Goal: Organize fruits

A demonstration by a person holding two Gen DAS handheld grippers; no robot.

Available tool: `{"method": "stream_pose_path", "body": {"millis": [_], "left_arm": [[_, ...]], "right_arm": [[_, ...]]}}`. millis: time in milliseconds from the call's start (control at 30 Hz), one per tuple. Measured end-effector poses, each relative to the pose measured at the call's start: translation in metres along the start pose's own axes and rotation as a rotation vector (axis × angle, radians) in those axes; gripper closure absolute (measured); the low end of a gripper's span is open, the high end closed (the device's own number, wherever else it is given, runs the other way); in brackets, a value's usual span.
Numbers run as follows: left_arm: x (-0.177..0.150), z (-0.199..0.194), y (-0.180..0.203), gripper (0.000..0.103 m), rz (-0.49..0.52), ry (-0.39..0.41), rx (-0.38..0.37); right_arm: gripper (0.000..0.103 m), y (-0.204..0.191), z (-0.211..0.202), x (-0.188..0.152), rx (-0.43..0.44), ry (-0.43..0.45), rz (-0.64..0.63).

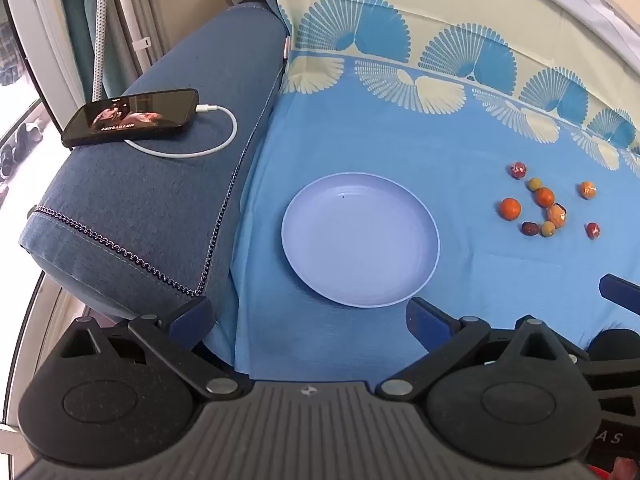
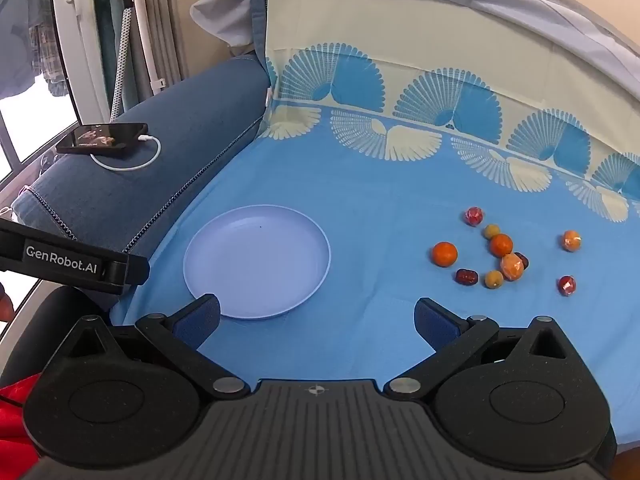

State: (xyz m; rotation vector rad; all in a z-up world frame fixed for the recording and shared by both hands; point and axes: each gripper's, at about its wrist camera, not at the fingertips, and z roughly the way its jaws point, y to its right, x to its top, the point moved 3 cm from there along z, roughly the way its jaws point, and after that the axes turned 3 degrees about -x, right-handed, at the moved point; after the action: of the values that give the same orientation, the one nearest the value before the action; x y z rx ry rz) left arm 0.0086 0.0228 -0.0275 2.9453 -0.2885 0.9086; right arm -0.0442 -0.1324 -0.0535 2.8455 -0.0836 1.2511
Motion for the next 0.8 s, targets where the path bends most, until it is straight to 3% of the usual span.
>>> {"method": "stream_pose_path", "body": {"millis": [800], "left_arm": [[-0.003, 0.003, -0.002, 0.0, 0.001, -0.011, -0.002]], "right_arm": [[0.0, 0.002, 0.003, -0.001, 0.004, 0.003, 0.0]]}}
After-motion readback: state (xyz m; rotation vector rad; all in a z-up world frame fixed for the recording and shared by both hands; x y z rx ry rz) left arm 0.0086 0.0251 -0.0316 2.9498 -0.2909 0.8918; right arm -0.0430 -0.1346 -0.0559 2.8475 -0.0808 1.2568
